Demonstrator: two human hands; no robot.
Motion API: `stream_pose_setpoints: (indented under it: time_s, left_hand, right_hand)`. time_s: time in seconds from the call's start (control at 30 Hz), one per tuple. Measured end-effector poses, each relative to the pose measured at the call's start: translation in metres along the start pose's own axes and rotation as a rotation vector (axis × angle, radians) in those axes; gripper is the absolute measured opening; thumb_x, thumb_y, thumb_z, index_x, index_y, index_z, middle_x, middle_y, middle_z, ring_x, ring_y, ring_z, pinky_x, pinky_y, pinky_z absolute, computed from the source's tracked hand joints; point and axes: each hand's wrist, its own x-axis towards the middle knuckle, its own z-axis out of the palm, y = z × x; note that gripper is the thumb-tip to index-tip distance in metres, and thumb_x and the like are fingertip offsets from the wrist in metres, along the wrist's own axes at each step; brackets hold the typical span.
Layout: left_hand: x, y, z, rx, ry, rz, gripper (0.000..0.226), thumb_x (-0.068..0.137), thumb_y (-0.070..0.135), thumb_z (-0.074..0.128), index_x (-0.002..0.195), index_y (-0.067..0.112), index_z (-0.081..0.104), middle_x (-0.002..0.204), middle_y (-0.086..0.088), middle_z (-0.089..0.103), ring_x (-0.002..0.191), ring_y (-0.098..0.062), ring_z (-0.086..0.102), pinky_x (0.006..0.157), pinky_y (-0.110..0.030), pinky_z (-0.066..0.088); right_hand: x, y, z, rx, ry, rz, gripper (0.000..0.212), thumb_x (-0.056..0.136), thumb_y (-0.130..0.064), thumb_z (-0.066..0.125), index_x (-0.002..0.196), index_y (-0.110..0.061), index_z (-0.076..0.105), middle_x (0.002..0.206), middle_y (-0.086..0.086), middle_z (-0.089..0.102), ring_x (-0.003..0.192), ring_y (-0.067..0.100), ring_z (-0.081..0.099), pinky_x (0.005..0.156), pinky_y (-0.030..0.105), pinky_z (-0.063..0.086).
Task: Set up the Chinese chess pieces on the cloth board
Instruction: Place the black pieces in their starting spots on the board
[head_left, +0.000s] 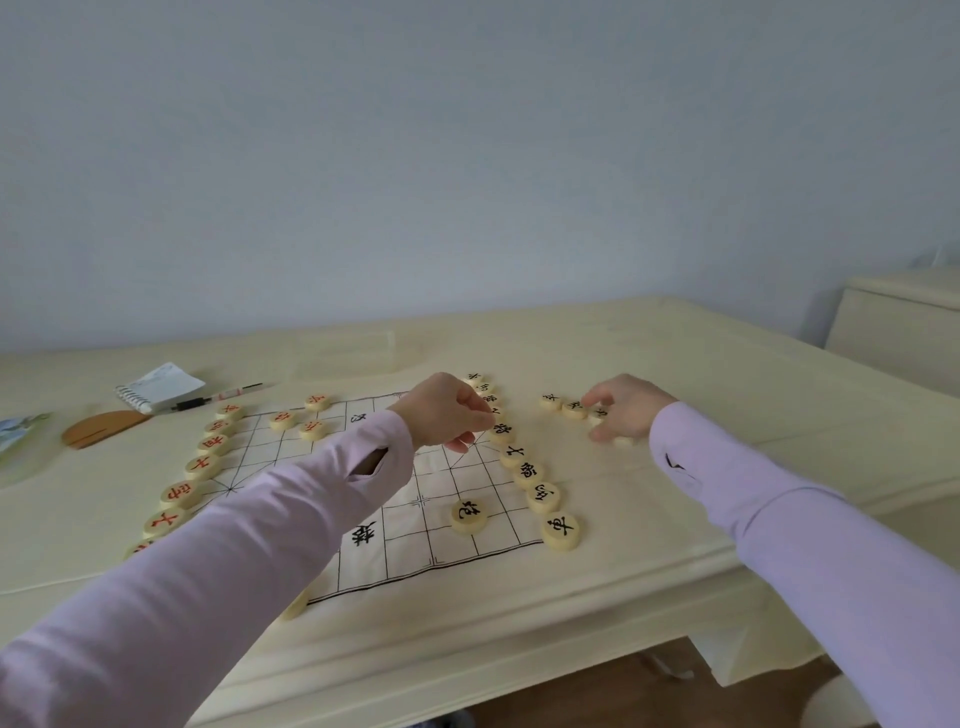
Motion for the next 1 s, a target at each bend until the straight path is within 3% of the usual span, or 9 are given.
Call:
stream_pose_setpoints:
  time_s: [0.13, 0.27, 0.4, 0.53, 0.67, 0.77, 0.83, 0.9, 1.0]
  left_hand:
    - [-0.001, -0.004, -0.005, -0.018, 0.01, -0.004, 0.009, 0.089, 0.013, 0.061, 0.095, 0.008, 0.066, 0.077, -0.003, 0.061, 0.064, -0.011, 0.059, 0.061, -0.017, 0.055]
    - [-0.001, -0.012, -0.01, -0.043, 0.029, -0.021, 0.01, 0.089, 0.012, 0.061, 0.096, 0.007, 0.065, 0.08, -0.004, 0.061, 0.066, -0.013, 0.059, 0.066, -0.02, 0.056]
    - [0.002, -0.02, -0.01, -0.061, 0.03, -0.054, 0.01, 0.089, 0.012, 0.061, 0.096, 0.007, 0.066, 0.083, -0.006, 0.063, 0.069, -0.015, 0.06, 0.072, -0.024, 0.057]
    - [0.009, -0.018, -0.008, -0.073, 0.046, -0.051, 0.009, 0.089, 0.009, 0.06, 0.094, 0.006, 0.066, 0.08, -0.006, 0.062, 0.065, -0.014, 0.059, 0.065, -0.02, 0.056]
    - [0.019, -0.007, -0.002, -0.111, 0.061, -0.021, 0.01, 0.088, 0.006, 0.059, 0.095, 0.002, 0.066, 0.08, -0.008, 0.062, 0.062, -0.013, 0.057, 0.056, -0.015, 0.054]
    - [0.026, 0.003, 0.008, -0.155, 0.052, 0.011, 0.008, 0.089, 0.003, 0.058, 0.085, 0.005, 0.065, 0.074, -0.006, 0.061, 0.06, -0.013, 0.055, 0.05, -0.013, 0.052]
    - [0.03, 0.008, 0.014, -0.163, 0.05, 0.031, 0.014, 0.089, 0.003, 0.057, 0.079, 0.009, 0.064, 0.072, -0.004, 0.061, 0.059, -0.012, 0.055, 0.054, -0.016, 0.054]
    - [0.034, 0.011, 0.02, -0.168, 0.052, 0.037, 0.011, 0.088, 0.003, 0.057, 0.082, 0.008, 0.065, 0.071, -0.003, 0.061, 0.059, -0.014, 0.056, 0.063, -0.024, 0.056]
    - [0.038, 0.018, 0.026, -0.171, 0.076, 0.05, 0.011, 0.089, 0.002, 0.054, 0.091, 0.005, 0.065, 0.072, -0.004, 0.062, 0.06, -0.013, 0.056, 0.058, -0.021, 0.054]
  right_hand:
    - [0.005, -0.004, 0.003, 0.149, -0.082, -0.149, 0.036, 0.083, -0.005, 0.065, 0.117, -0.016, 0.065, 0.118, 0.0, 0.062, 0.103, 0.014, 0.056, 0.072, 0.016, 0.041]
    - [0.015, -0.004, -0.003, 0.345, 0.072, -0.092, 0.03, 0.086, 0.002, 0.051, 0.097, -0.017, 0.07, 0.109, 0.009, 0.069, 0.101, 0.02, 0.063, 0.093, 0.028, 0.048]
    - [0.02, -0.002, -0.005, 0.319, 0.117, 0.036, 0.035, 0.088, 0.002, 0.042, 0.105, -0.012, 0.069, 0.108, 0.013, 0.066, 0.1, 0.025, 0.063, 0.093, 0.034, 0.05]
    - [0.02, -0.001, -0.004, 0.405, 0.097, 0.13, 0.024, 0.087, 0.001, 0.054, 0.105, -0.006, 0.068, 0.095, 0.011, 0.062, 0.083, 0.023, 0.06, 0.081, 0.033, 0.054]
    - [0.016, 0.002, -0.01, 0.335, 0.072, 0.166, 0.023, 0.082, 0.0, 0.06, 0.104, 0.001, 0.068, 0.077, 0.008, 0.06, 0.075, 0.025, 0.056, 0.09, 0.038, 0.053]
    - [0.012, 0.008, -0.02, 0.234, 0.055, 0.196, 0.03, 0.079, 0.0, 0.059, 0.108, 0.005, 0.066, 0.079, 0.012, 0.061, 0.07, 0.025, 0.055, 0.083, 0.034, 0.052]
    - [0.011, 0.012, -0.023, 0.15, -0.004, 0.198, 0.037, 0.075, -0.001, 0.057, 0.111, 0.007, 0.065, 0.078, 0.01, 0.06, 0.068, 0.021, 0.053, 0.087, 0.035, 0.052]
    - [0.008, 0.014, -0.027, 0.097, -0.05, 0.195, 0.041, 0.075, 0.0, 0.056, 0.115, 0.008, 0.062, 0.088, 0.01, 0.066, 0.07, 0.018, 0.051, 0.091, 0.036, 0.05]
    - [0.002, 0.015, -0.034, 0.096, -0.048, 0.182, 0.031, 0.082, -0.001, 0.059, 0.112, 0.004, 0.065, 0.093, 0.015, 0.067, 0.074, 0.022, 0.057, 0.088, 0.035, 0.05]
